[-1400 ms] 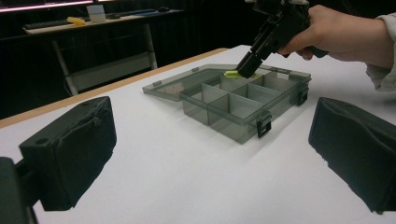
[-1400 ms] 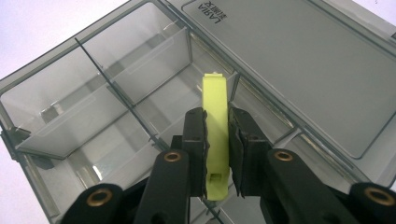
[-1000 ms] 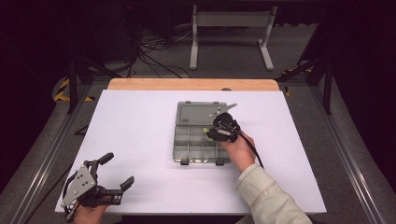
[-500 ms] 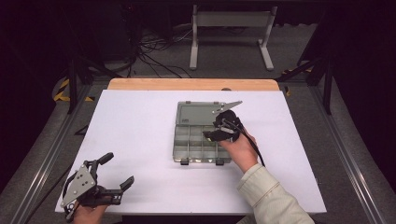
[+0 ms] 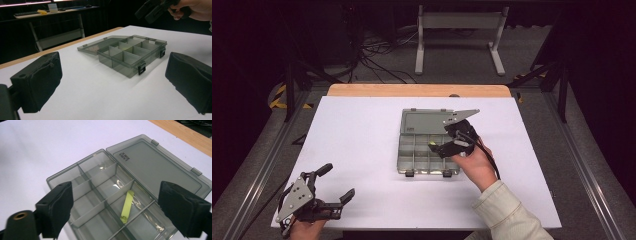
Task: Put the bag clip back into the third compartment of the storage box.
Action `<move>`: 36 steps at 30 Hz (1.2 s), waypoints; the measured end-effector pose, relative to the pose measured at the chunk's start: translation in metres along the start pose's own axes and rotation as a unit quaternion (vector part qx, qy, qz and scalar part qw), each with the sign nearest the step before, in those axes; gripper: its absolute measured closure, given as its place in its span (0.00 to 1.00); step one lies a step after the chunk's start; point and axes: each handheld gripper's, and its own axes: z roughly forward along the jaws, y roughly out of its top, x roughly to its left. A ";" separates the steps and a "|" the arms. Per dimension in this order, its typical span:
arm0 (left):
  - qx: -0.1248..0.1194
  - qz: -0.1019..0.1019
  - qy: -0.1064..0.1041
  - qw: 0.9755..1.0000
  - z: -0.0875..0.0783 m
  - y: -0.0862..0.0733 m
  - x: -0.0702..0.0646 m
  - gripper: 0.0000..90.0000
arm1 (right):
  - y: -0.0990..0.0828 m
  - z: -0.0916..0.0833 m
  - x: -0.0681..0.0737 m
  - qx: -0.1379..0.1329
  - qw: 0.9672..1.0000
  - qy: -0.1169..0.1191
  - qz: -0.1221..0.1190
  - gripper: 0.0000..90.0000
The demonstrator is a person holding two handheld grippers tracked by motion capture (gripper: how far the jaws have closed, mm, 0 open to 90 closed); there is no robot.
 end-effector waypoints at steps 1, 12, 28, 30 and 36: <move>0.000 -0.001 0.000 1.000 0.000 0.000 0.000 0.02 | 0.000 -0.003 0.002 0.000 1.000 0.000 -0.001 0.12; 0.001 0.000 0.001 1.000 0.000 0.000 0.000 0.02 | -0.018 -0.042 0.012 -0.064 0.998 -0.002 -0.018 0.02; -0.001 0.002 0.002 1.000 0.000 0.001 0.000 0.02 | -0.062 -0.087 0.017 -0.144 0.989 -0.006 -0.028 0.01; -0.002 0.001 0.002 1.000 0.000 0.001 0.000 0.02 | -0.065 -0.089 0.016 -0.148 0.989 -0.006 -0.027 0.01; -0.006 0.001 0.003 1.000 -0.001 0.001 0.000 0.02 | -0.088 -0.096 0.014 -0.166 0.986 -0.006 -0.025 0.01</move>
